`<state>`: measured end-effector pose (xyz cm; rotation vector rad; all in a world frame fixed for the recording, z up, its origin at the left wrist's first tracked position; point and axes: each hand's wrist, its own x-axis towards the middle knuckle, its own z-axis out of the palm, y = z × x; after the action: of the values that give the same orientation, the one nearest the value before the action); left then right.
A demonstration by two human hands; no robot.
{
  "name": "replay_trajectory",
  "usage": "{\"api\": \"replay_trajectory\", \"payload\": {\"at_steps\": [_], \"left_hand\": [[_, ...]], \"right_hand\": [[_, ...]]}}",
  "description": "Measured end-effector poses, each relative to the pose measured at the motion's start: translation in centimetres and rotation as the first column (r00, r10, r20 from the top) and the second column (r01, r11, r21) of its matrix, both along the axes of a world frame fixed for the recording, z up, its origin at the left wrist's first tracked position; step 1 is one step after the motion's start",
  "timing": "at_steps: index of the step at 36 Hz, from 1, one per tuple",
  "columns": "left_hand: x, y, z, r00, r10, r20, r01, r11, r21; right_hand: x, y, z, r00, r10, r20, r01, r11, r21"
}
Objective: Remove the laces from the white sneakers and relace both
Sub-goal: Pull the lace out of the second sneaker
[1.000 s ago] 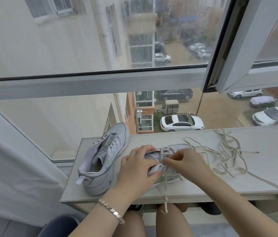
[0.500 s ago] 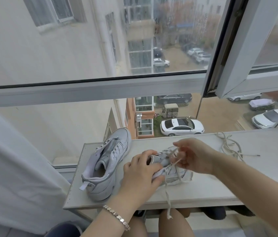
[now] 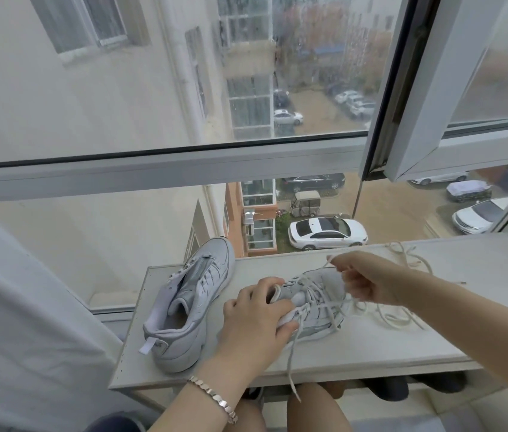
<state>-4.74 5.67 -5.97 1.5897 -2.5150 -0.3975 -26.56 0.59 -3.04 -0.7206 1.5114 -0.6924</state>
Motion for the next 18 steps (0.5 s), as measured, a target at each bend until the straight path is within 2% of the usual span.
{"api": "replay_trajectory", "payload": {"at_steps": [1, 2, 3, 4, 5, 6, 7, 8, 10, 11, 13, 15, 17, 18], "left_hand": [[0.0, 0.0, 0.0, 1.0, 0.001, -0.004, -0.001, 1.0, 0.001], [0.0, 0.0, 0.0, 1.0, 0.003, -0.005, -0.003, 1.0, 0.003], [0.0, 0.0, 0.1, 1.0, 0.005, -0.004, -0.005, 1.0, 0.004], [-0.1, 0.0, 0.1, 1.0, 0.008, -0.004, -0.008, 1.0, 0.004], [-0.1, 0.0, 0.1, 1.0, 0.01, -0.006, -0.01, 1.0, 0.004], [-0.1, 0.0, 0.1, 1.0, 0.011, -0.008, -0.011, 1.0, 0.005], [-0.2, 0.0, 0.1, 1.0, 0.013, -0.008, -0.013, 1.0, 0.008], [-0.2, 0.0, 0.1, 1.0, 0.015, -0.005, -0.015, 1.0, 0.01], [-0.1, 0.0, 0.0, 1.0, 0.019, -0.001, -0.019, 1.0, 0.011], [-0.2, 0.0, 0.0, 1.0, 0.019, -0.004, -0.019, 1.0, 0.011], [-0.2, 0.0, 0.0, 1.0, 0.02, -0.012, -0.02, 1.0, 0.015], [-0.2, 0.0, 0.0, 1.0, 0.021, -0.012, -0.021, 1.0, 0.014], [-0.2, 0.0, 0.0, 1.0, 0.022, -0.009, -0.022, 1.0, 0.006], [-0.2, 0.0, 0.0, 1.0, 0.022, -0.01, -0.022, 1.0, 0.004]], "right_hand": [[-0.5, 0.0, 0.0, 0.966, 0.071, -0.25, -0.097, 0.991, -0.09], [-1.0, 0.0, 0.1, 0.82, 0.096, -0.564, -0.242, 0.951, -0.19], [-1.7, -0.1, 0.4, 0.585, 0.035, -0.81, -0.407, 0.877, -0.257], [-2.2, -0.1, 0.9, 0.371, -0.033, -0.928, -0.554, 0.794, -0.249], [-2.3, -0.1, 1.4, 0.225, -0.11, -0.968, -0.669, 0.705, -0.235], [-2.3, -0.1, 1.6, 0.171, -0.189, -0.967, -0.743, 0.62, -0.252], [-2.2, 0.0, 1.6, 0.173, -0.23, -0.958, -0.764, 0.582, -0.278], [-1.9, 0.1, 1.5, 0.177, -0.225, -0.958, -0.759, 0.589, -0.278], [-1.0, 0.6, 0.8, 0.151, -0.115, -0.982, -0.739, 0.646, -0.19], [-0.4, 1.1, 0.5, 0.2, -0.065, -0.978, -0.749, 0.633, -0.196], [1.0, 2.7, 0.3, 0.336, -0.069, -0.939, -0.805, 0.496, -0.325], [2.0, 4.3, 0.1, 0.339, -0.14, -0.93, -0.876, 0.315, -0.366], [2.4, 5.5, -0.3, 0.3, -0.139, -0.944, -0.917, 0.232, -0.325], [2.5, 5.8, -0.5, 0.284, -0.142, -0.948, -0.923, 0.226, -0.311]]}}
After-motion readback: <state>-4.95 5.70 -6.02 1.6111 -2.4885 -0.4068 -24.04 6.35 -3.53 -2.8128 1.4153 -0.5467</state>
